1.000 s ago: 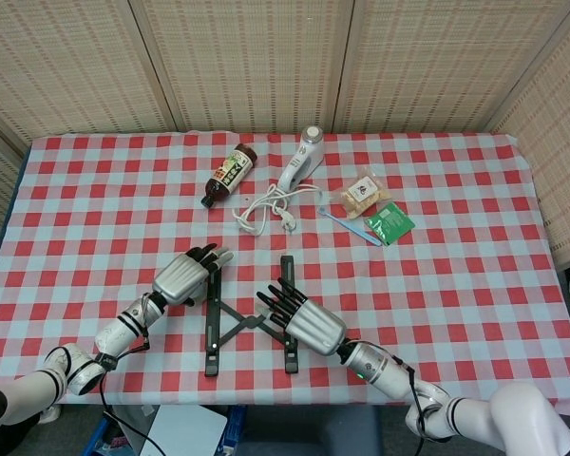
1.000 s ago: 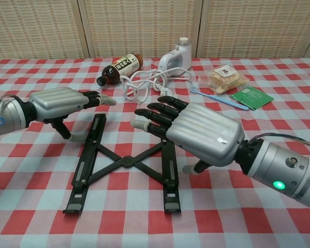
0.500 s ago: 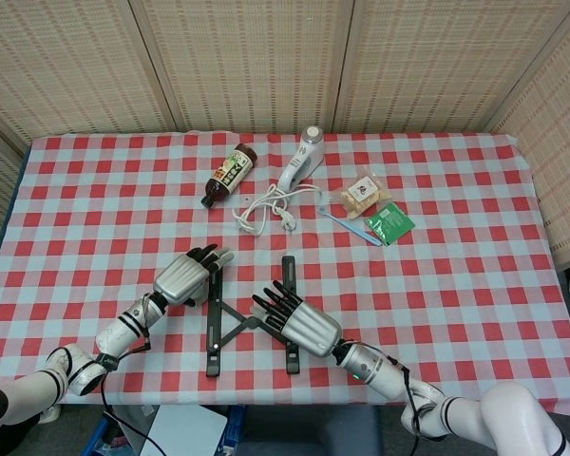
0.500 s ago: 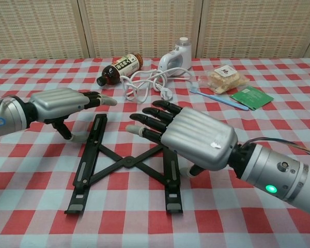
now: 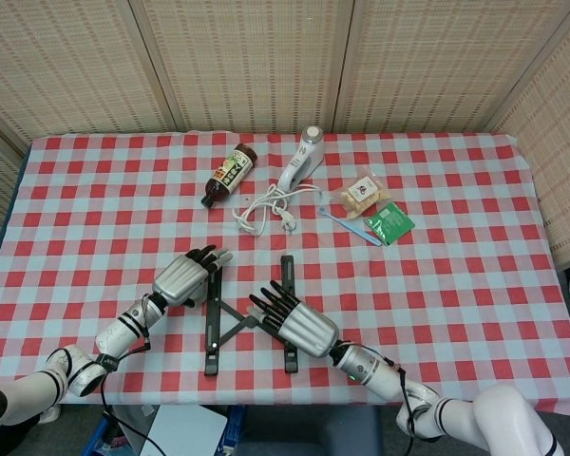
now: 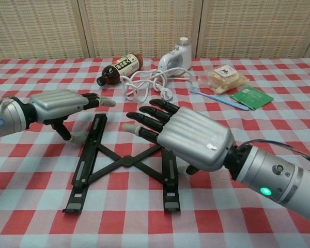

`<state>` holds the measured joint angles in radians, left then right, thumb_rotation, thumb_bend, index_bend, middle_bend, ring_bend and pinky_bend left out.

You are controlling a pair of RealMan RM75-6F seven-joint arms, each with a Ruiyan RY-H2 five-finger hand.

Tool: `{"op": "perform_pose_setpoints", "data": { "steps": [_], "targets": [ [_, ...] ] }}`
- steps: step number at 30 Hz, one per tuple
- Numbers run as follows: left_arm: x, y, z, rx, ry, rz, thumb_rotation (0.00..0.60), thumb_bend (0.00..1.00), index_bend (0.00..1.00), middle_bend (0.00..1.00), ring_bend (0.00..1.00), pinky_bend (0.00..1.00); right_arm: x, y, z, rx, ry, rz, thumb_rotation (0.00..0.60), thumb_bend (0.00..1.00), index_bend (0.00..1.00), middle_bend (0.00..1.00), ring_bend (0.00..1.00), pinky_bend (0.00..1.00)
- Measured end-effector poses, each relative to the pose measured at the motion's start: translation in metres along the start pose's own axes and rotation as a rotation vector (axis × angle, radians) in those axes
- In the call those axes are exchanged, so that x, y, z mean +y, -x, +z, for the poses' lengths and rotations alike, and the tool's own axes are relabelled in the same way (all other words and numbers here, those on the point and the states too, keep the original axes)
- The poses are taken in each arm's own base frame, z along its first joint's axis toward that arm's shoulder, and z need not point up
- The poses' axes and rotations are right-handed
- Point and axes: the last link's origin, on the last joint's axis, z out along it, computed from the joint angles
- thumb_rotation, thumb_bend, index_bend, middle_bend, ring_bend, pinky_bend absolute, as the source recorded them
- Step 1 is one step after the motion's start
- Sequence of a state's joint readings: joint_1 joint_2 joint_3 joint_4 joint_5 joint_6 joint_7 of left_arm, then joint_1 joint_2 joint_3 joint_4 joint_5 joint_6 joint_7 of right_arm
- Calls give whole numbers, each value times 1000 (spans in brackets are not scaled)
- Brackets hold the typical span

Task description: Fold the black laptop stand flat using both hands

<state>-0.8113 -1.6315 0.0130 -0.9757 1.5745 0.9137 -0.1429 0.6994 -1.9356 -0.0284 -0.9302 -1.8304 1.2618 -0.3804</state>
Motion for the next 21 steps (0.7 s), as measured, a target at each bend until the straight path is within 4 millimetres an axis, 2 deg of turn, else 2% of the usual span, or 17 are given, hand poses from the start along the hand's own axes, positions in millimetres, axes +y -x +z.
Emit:
{"op": "perform_pose_setpoints", "data": {
  "steps": [21],
  "targets": [
    [8, 0, 2, -28, 4, -85, 600, 282, 0, 0, 0, 192, -9, 0, 15, 67, 29, 18, 600, 0, 0, 0, 0, 0]
  ]
}}
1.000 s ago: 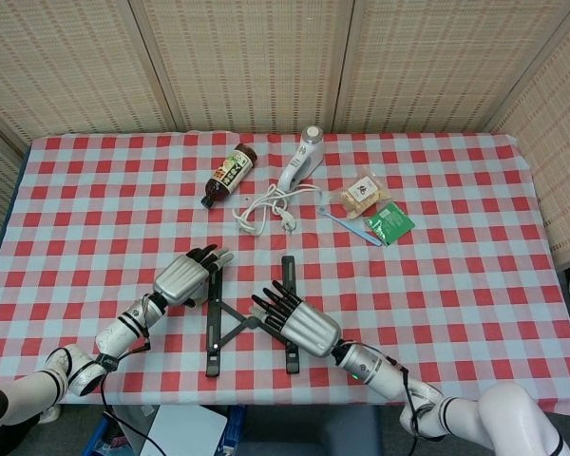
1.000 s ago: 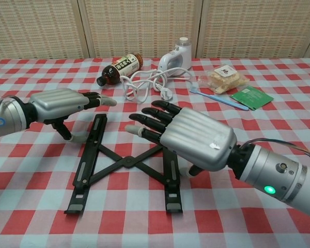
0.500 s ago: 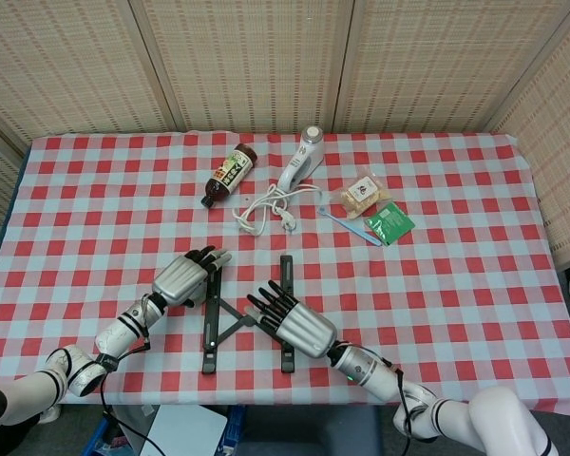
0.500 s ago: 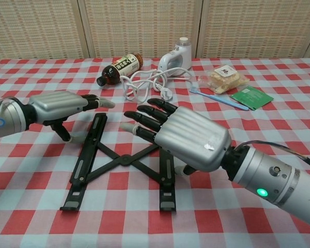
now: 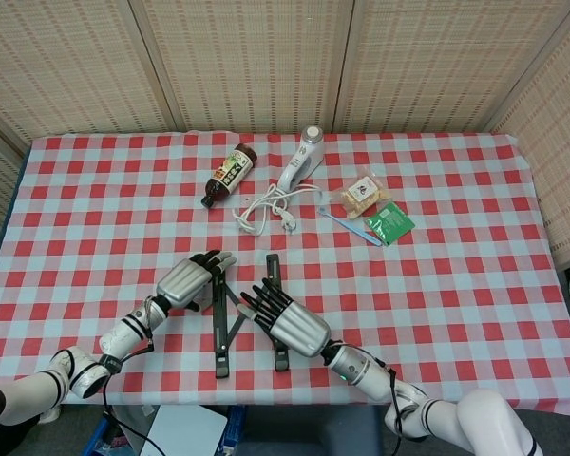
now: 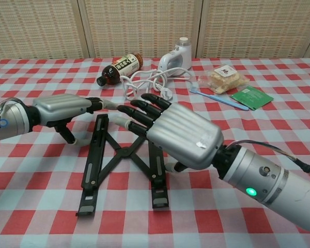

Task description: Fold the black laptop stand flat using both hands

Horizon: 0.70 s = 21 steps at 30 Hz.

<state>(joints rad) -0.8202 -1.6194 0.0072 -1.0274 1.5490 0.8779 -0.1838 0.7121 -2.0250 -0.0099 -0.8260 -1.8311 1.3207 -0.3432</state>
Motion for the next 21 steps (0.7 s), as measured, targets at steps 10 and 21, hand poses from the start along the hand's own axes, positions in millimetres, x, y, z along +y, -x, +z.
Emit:
{"op": "perform_pose_setpoints", "data": {
  "steps": [10, 21],
  "targets": [
    [11, -5, 3, 4, 25, -38, 600, 282, 0, 0, 0, 192, -10, -4, 13, 47, 6, 21, 600, 0, 0, 0, 0, 0],
    [0, -13, -4, 17, -10, -44, 600, 282, 0, 0, 0, 192, -11, -12, 11, 63, -33, 39, 600, 0, 0, 0, 0, 0]
  ]
}}
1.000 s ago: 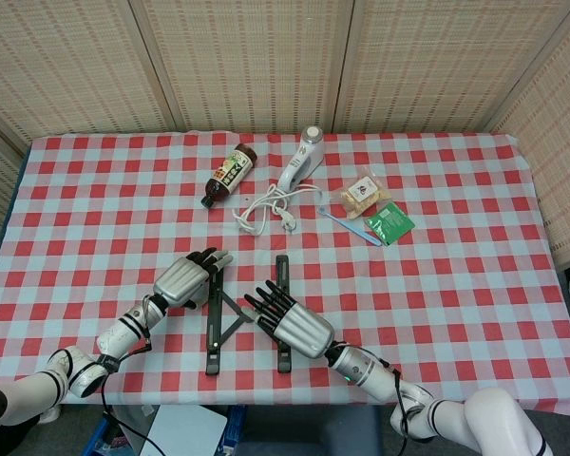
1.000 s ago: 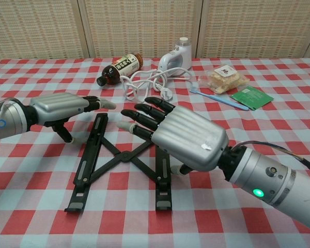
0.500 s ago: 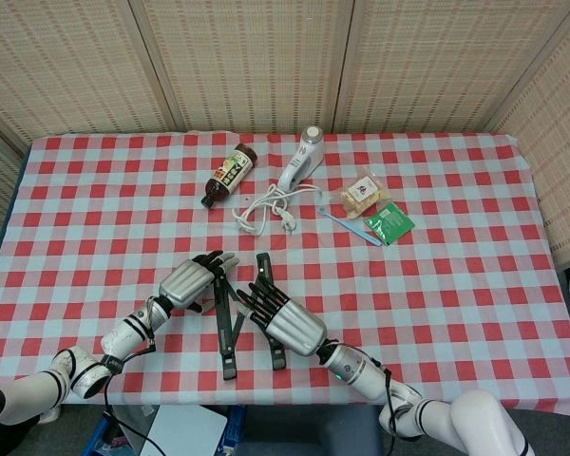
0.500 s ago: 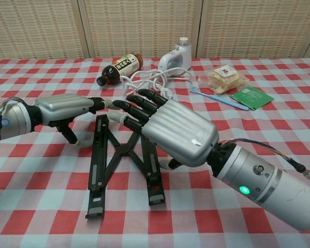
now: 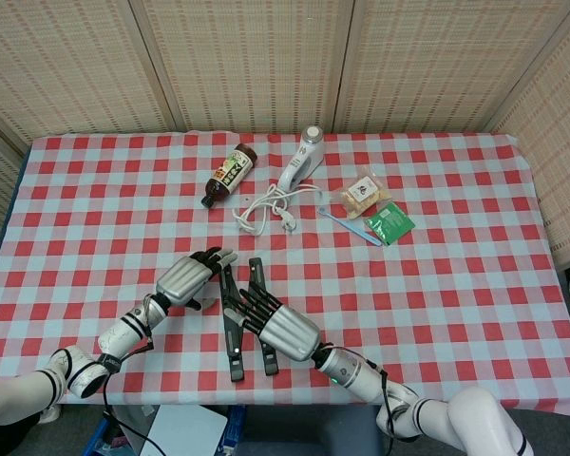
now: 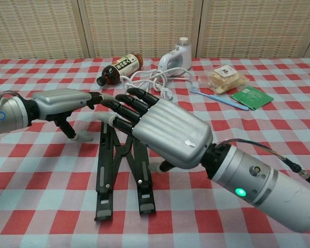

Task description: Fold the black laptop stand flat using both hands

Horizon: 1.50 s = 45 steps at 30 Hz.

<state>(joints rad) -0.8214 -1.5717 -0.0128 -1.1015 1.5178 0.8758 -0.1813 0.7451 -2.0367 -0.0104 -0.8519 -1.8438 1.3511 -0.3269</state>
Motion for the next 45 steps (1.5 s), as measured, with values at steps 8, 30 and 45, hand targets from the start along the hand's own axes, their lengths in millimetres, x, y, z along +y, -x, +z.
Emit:
{"op": "perform_pose_setpoints", "data": {
  "steps": [8, 30, 45],
  "targets": [
    [-25, -14, -20, 37, -64, 4, 600, 282, 0, 0, 0, 192, 12, -24, -1, -70, -109, 78, 600, 0, 0, 0, 0, 0],
    [-46, -20, -52, 77, -134, -18, 600, 282, 0, 0, 0, 183, 27, -41, 63, -557, -470, -52, 600, 0, 0, 0, 0, 0],
    [-55, -19, -56, 83, -152, -35, 600, 282, 0, 0, 0, 180, 15, -29, 78, -604, -545, -123, 600, 0, 0, 0, 0, 0]
  ]
}}
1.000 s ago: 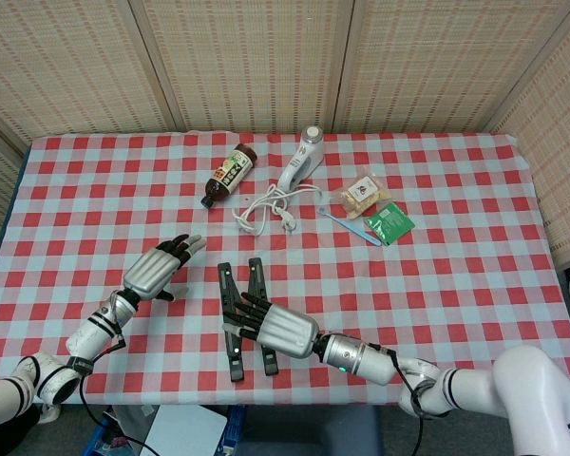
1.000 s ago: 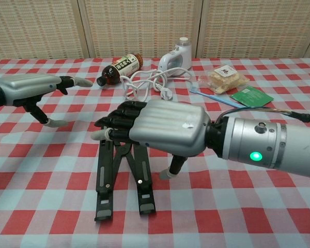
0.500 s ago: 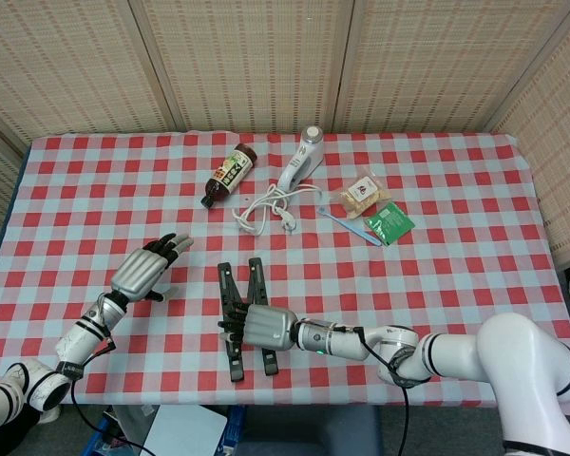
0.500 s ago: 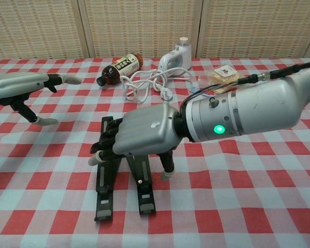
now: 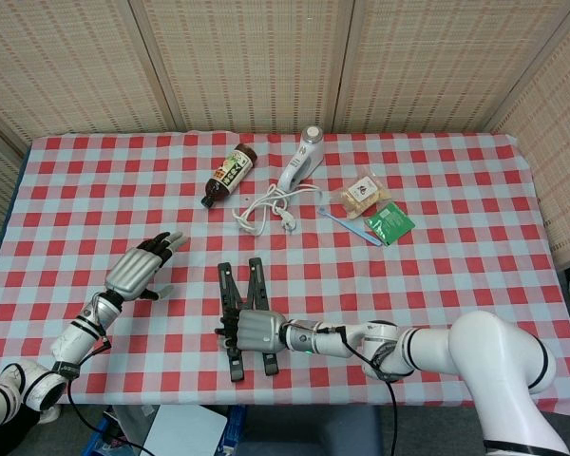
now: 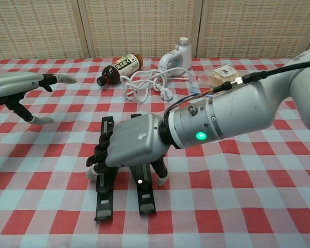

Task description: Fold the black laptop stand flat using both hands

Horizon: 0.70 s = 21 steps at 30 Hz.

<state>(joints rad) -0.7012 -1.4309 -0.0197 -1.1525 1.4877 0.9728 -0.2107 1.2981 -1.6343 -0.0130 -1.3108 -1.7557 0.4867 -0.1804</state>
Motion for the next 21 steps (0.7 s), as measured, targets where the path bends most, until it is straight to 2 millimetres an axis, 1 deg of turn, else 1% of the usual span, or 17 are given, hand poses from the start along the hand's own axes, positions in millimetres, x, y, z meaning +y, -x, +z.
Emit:
{"op": "perform_pose_setpoints", "data": {
  "steps": [3, 7, 12, 14, 17, 21],
  "targets": [
    [-2, 1, 0, -1, -3, -2, 600, 282, 0, 0, 0, 180, 0, -1, 3, -12, -5, -4, 600, 7, 0, 0, 0, 0],
    [-4, 1, -1, -1, -7, -5, 600, 282, 0, 0, 0, 179, 2, -2, 5, -24, -5, -5, 600, 51, 0, 8, 0, 0],
    [-6, 2, -2, -1, -10, -5, 600, 282, 0, 0, 0, 179, 3, -4, 7, -25, -5, -2, 600, 91, 1, 73, 0, 0],
    [-6, 2, -1, -1, -10, -7, 600, 282, 0, 0, 0, 179, 3, -5, 7, -19, -4, 0, 600, 106, 22, 108, 0, 0],
    [-6, 3, -1, -2, -9, -4, 600, 282, 0, 0, 0, 178, 3, -5, 8, -5, -5, -2, 600, 112, 102, 163, 0, 0],
    [-6, 4, -2, -3, -10, -9, 600, 282, 0, 0, 0, 178, 1, -5, 10, 18, -9, -11, 600, 130, 173, 218, 0, 0]
  ]
}}
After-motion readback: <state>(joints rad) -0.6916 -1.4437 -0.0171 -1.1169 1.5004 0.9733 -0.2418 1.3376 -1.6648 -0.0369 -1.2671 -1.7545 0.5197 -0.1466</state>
